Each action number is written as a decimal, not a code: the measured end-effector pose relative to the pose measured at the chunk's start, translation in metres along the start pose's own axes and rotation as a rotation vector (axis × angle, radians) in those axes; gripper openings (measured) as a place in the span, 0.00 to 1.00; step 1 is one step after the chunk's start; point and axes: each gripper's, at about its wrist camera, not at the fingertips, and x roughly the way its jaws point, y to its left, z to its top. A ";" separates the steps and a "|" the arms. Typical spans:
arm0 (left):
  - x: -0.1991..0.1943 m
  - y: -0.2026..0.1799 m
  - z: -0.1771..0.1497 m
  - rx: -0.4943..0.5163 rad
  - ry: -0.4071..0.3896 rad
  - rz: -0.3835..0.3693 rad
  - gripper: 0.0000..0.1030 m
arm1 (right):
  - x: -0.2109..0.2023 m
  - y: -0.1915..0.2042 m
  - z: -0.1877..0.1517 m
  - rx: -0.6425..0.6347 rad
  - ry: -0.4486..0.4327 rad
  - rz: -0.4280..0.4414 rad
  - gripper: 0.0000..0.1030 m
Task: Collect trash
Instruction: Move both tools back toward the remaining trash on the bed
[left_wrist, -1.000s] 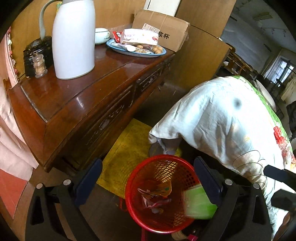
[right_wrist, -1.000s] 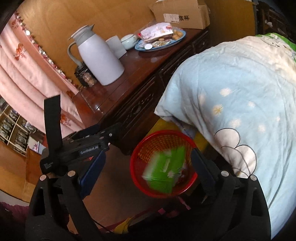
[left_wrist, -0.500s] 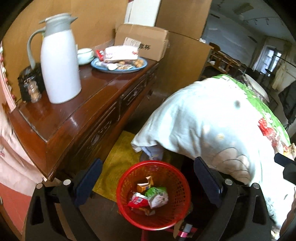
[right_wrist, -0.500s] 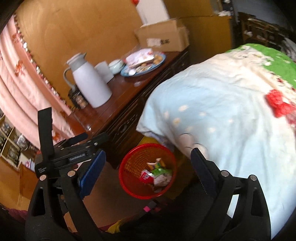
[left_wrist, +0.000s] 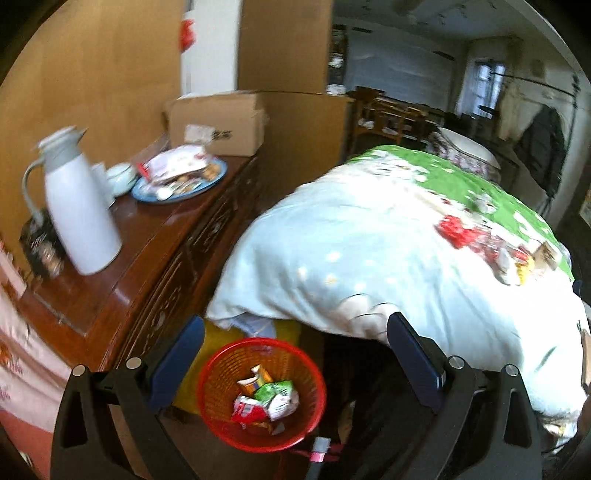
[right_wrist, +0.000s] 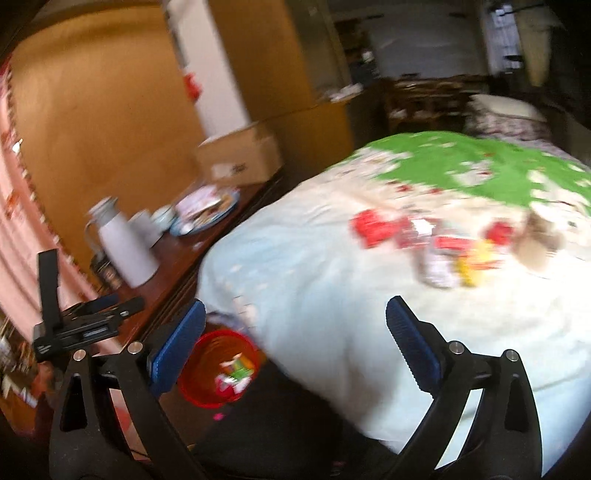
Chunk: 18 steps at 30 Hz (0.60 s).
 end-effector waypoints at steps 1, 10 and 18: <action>0.001 -0.011 0.003 0.018 0.000 -0.007 0.94 | -0.006 -0.014 0.000 0.021 -0.013 -0.026 0.92; 0.062 -0.098 0.031 0.115 0.088 -0.121 0.94 | -0.009 -0.137 -0.009 0.273 -0.023 -0.202 0.92; 0.144 -0.178 0.047 0.210 0.182 -0.180 0.94 | 0.019 -0.201 -0.018 0.333 0.013 -0.373 0.92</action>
